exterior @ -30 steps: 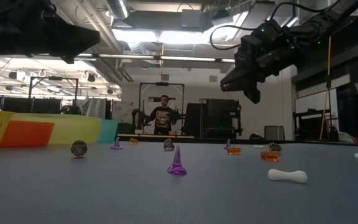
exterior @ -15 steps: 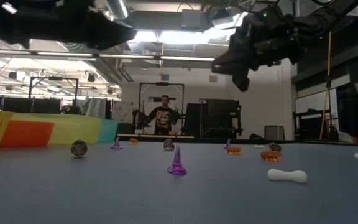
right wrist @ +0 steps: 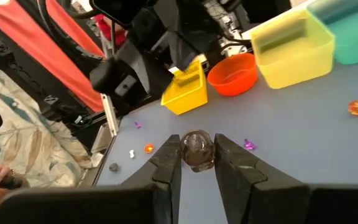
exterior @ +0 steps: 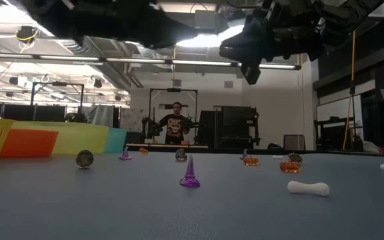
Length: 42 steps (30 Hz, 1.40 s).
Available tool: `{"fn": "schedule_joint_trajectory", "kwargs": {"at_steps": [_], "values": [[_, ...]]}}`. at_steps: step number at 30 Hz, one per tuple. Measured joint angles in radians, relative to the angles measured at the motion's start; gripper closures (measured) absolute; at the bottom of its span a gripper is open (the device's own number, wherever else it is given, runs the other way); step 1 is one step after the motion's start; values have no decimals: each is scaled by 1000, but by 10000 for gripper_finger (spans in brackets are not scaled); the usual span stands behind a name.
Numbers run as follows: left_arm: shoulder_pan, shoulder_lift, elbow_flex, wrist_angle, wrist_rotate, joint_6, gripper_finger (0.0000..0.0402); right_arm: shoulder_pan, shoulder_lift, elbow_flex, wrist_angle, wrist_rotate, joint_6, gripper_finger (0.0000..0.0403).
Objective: Sort Halloween decoration
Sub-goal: Put the top right black skull toy into the green bin
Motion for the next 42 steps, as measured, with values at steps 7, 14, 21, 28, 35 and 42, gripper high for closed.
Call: {"fn": "schedule_joint_trajectory", "kwargs": {"at_steps": [7, 14, 21, 28, 35, 42], "values": [[-31, 151, 132, -1, 21, 179, 286, 18, 0, 0, 3, 8, 62, 327], [-60, 214, 189, -4, -29, 287, 269, 17, 0, 0, -1, -7, 151, 327], [-84, 214, 189, -6, -95, 285, 241, 17, 0, 0, -38, -19, 153, 327], [-84, 214, 189, -11, -122, 281, 210, 17, 0, 0, -42, -43, 153, 327], [-81, 214, 189, -8, -122, 284, 206, 17, 0, 0, -32, -48, 153, 327], [-76, 214, 189, -7, -121, 286, 205, 17, 0, 0, -8, -48, 152, 327]]}}
